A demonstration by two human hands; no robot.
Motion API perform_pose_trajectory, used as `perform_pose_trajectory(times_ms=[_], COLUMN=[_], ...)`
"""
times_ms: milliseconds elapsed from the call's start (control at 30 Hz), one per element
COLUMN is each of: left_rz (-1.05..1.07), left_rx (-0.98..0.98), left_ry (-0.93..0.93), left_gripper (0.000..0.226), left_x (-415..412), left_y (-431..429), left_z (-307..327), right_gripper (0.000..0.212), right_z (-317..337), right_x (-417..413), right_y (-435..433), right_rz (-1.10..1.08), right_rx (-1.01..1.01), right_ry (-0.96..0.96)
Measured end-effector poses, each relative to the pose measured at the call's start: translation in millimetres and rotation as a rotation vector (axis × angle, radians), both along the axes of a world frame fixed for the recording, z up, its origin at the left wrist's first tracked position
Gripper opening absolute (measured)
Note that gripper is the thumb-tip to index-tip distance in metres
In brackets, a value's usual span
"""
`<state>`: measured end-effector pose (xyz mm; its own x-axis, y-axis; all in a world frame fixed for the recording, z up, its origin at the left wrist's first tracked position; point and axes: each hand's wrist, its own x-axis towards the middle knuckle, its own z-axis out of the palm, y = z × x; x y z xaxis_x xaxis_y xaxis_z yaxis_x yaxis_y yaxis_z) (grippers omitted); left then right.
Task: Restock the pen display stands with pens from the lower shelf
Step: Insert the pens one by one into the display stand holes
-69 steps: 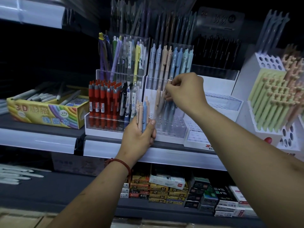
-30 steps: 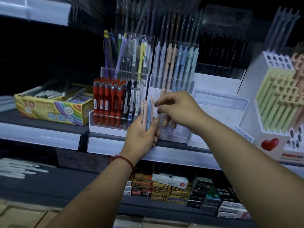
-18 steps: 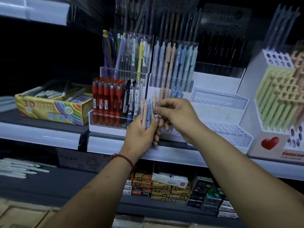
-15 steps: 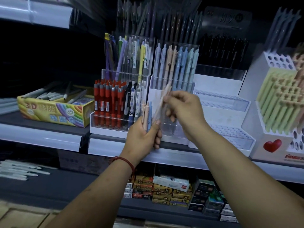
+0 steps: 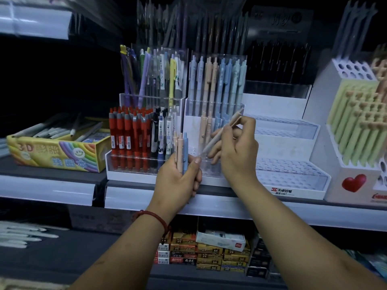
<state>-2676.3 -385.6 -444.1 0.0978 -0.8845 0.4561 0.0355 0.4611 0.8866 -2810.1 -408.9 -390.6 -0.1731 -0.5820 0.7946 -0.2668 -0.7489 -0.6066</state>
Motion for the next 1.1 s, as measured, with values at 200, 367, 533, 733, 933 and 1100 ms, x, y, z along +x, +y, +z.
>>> perform_pose_trajectory(times_ms=[200, 367, 533, 733, 933, 1100], left_rz=[0.004, 0.006, 0.003, -0.005, -0.004, -0.005], left_rx=[-0.005, -0.004, 0.002, -0.009, -0.018, -0.026], left_ry=[0.002, 0.001, 0.022, 0.030, 0.021, 0.022], left_gripper=[0.020, 0.021, 0.020, 0.018, 0.017, 0.017], left_x=[0, 0, -1, -2, -1, -2], left_y=[0, 0, 0, 2, 2, 1], left_z=[0, 0, 0, 2, 1, 1], right_gripper=[0.005, 0.008, 0.014, 0.013, 0.003, 0.006], right_z=[0, 1, 5, 6, 7, 4], right_x=[-3, -6, -8, -7, -6, -5], right_y=[-3, -9, -12, -11, -14, -17], right_rz=[0.037, 0.010, 0.057, 0.067, 0.072, -0.042], right_rx=[0.034, 0.115, 0.190, 0.238, 0.271, 0.247], right_ry=[0.084, 0.214, 0.205, 0.214, 0.237, 0.280])
